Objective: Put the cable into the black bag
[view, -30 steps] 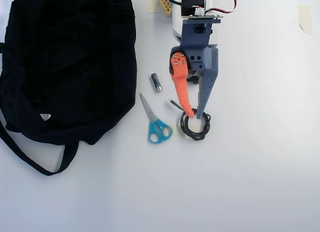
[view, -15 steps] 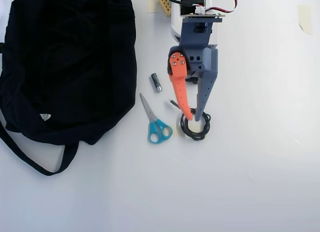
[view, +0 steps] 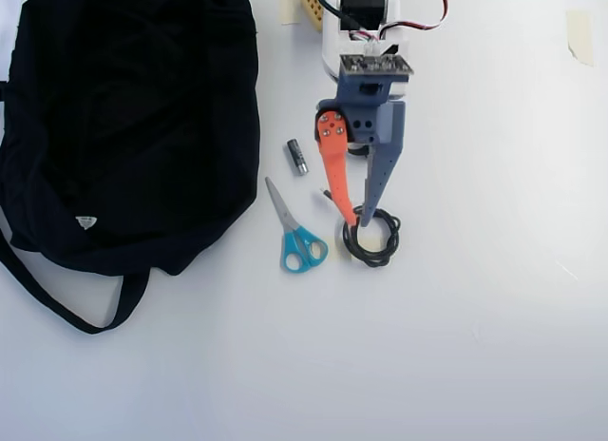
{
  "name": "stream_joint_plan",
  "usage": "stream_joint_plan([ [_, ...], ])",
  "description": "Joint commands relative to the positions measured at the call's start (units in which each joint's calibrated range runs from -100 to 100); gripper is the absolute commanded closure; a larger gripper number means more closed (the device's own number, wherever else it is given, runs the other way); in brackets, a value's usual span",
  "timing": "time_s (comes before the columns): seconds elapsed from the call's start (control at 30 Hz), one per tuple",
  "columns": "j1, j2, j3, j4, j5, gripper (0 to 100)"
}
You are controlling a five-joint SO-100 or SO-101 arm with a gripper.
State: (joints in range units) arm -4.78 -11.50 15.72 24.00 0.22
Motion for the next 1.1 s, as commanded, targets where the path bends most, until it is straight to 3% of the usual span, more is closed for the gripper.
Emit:
stream_joint_plan([
  [0.0, 1.0, -1.4, -7.2, 16.8, 0.3, 98],
  [0.23, 0.9, -1.2, -11.1, 39.7, 0.5, 98],
  [0.43, 0.8, -0.4, -11.1, 52.1, 0.5, 98],
  [0.73, 0.3, -1.4, -11.1, 62.7, 2.5, 98],
  [1.07, -1.7, -1.5, -11.1, 65.1, 2.5, 98],
])
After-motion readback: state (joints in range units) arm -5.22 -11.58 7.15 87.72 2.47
